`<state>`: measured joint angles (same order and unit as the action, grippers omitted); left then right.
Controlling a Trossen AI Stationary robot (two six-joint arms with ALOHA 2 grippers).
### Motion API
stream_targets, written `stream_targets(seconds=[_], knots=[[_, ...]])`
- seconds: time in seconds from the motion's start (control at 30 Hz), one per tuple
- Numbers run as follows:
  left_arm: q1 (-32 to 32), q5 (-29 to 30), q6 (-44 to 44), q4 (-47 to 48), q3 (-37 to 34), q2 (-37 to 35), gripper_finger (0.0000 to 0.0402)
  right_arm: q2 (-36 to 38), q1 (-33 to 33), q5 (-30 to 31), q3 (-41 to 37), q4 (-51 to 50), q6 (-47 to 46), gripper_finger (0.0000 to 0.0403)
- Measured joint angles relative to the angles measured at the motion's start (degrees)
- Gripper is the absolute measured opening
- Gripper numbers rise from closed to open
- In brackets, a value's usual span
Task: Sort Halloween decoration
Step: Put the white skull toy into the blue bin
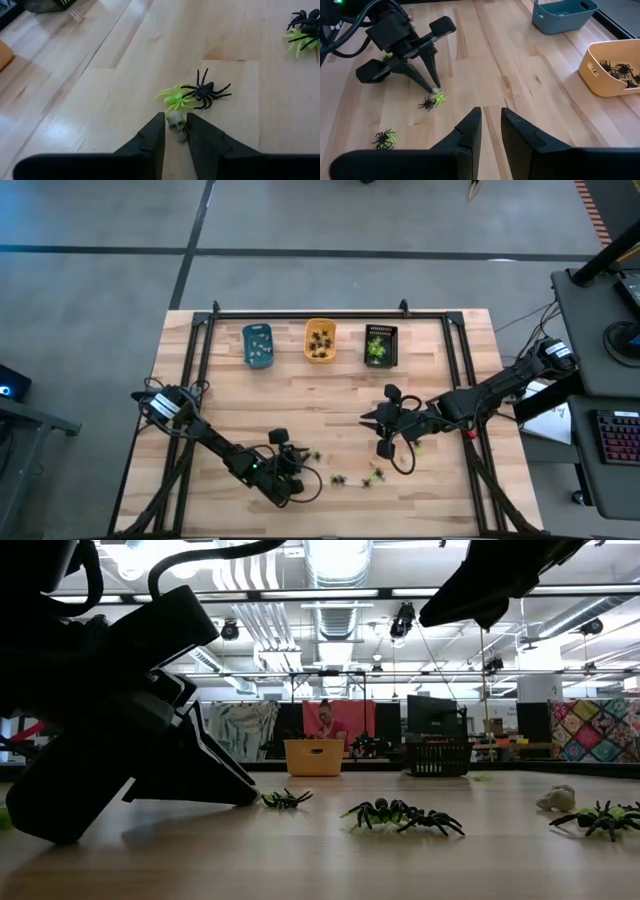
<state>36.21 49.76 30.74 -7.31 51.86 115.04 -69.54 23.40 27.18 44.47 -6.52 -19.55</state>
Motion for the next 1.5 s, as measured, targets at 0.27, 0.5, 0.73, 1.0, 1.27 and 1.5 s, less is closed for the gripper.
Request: stream_targets(seconds=[0.27, 0.5, 0.73, 1.0, 1.27, 1.5], knots=[[-0.02, 0.05, 0.02, 0.07, -0.02, 0.00, 0.0037, 0.00, 0.00, -0.02, 0.00, 0.00, 0.00, 0.0065], [-0.02, 0.12, -0.28, 0.98, -0.06, -0.72, 0.0036, 0.00, 0.28, -0.06, -0.02, 0.02, 0.00, 0.0065], [-0.14, 0.43, -0.66, 8.75, -0.23, -6.74, 0.0036, 0.00, 0.74, -0.07, 0.00, 0.06, -0.17, 0.0065], [-1.84, 1.72, -0.33, 22.05, -0.15, -19.77, 0.0036, 0.00, 0.74, -0.07, -0.02, 0.11, -0.90, 0.0065], [-9.96, 2.28, -0.18, 39.09, -0.24, -35.16, 0.0035, 0.00, 0.72, -0.04, -0.02, 1.05, -0.52, 0.0061], [-24.68, 1.33, -0.70, 50.76, -0.65, -43.85, 0.0035, 0.00, 0.67, 0.02, -0.02, 1.55, 0.02, 0.0054]])
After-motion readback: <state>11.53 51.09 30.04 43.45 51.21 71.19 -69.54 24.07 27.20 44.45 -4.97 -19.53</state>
